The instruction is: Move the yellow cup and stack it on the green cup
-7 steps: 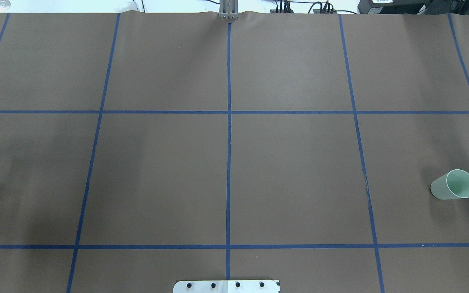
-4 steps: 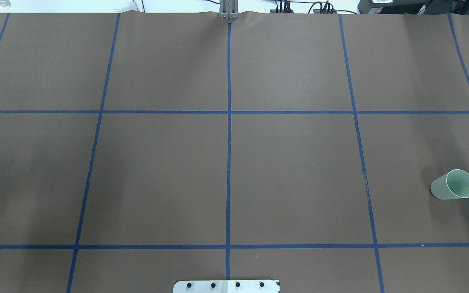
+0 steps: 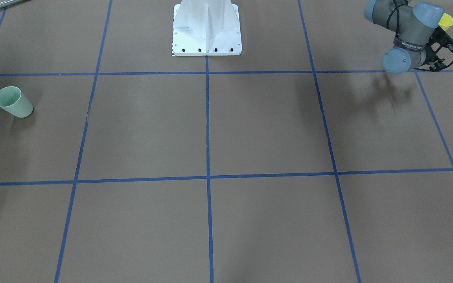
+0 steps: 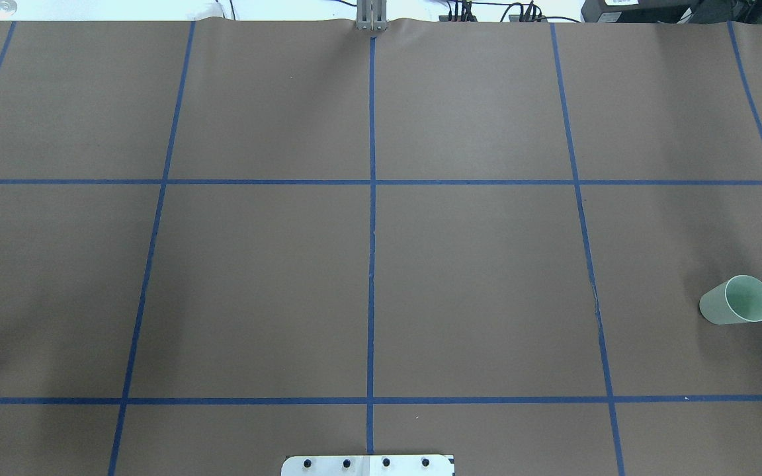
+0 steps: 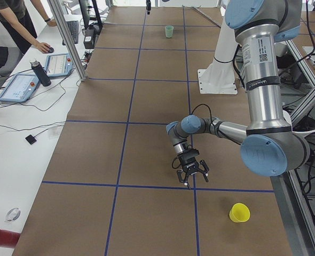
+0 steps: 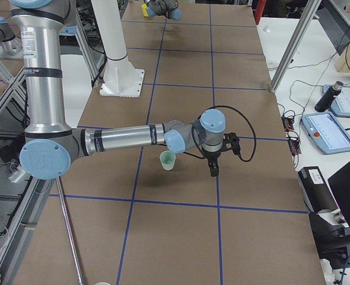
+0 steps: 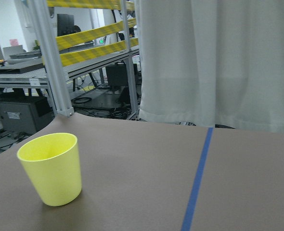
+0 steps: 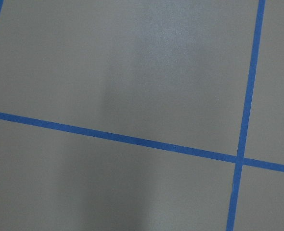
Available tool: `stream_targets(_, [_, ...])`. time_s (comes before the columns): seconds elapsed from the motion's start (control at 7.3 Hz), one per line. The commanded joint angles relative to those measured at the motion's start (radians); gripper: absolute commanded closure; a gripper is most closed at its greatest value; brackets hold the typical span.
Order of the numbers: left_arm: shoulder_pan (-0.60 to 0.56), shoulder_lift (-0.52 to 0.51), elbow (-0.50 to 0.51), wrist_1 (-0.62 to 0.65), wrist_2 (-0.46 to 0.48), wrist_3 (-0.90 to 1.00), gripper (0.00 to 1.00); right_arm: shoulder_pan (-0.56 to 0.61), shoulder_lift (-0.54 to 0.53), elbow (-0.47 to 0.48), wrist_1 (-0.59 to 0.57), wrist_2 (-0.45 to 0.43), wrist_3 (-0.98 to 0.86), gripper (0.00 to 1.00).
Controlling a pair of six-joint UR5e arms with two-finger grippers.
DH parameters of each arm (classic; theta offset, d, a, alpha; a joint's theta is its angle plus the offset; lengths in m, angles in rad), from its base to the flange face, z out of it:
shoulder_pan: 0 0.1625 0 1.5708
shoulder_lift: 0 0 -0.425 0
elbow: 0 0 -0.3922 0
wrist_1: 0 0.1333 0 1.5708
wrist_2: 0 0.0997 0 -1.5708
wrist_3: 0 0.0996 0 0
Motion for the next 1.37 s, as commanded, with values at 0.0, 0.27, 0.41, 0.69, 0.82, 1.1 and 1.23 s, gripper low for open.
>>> stream_targets(0.0, [0.036, 0.038, 0.023, -0.006, -0.050, -0.072, 0.01, -0.005, -0.003, 0.006, 0.001, -0.002, 0.000, 0.00])
stream_targets(0.27, [0.053, 0.050, 0.128, -0.105, -0.074, -0.074, 0.01, -0.011, -0.009, 0.026, 0.001, -0.012, -0.002, 0.00])
stream_targets(0.41, [0.083, 0.062, 0.171, -0.165, -0.100, -0.074, 0.01, -0.014, -0.014, 0.051, -0.001, -0.014, 0.000, 0.00])
stream_targets(0.69, [0.131, 0.091, 0.197, -0.233, -0.145, -0.079, 0.01, -0.017, -0.017, 0.071, -0.001, -0.016, 0.000, 0.00])
stream_targets(0.82, [0.139, 0.099, 0.197, -0.234, -0.152, -0.088, 0.01, -0.020, -0.017, 0.072, -0.001, -0.020, 0.000, 0.00])
stream_targets(1.1, [0.180, 0.111, 0.194, -0.248, -0.216, -0.143, 0.01, -0.022, -0.017, 0.083, -0.002, -0.026, 0.000, 0.00])
stream_targets(1.23, [0.204, 0.121, 0.193, -0.253, -0.240, -0.169, 0.01, -0.029, -0.017, 0.085, -0.002, -0.046, 0.002, 0.00])
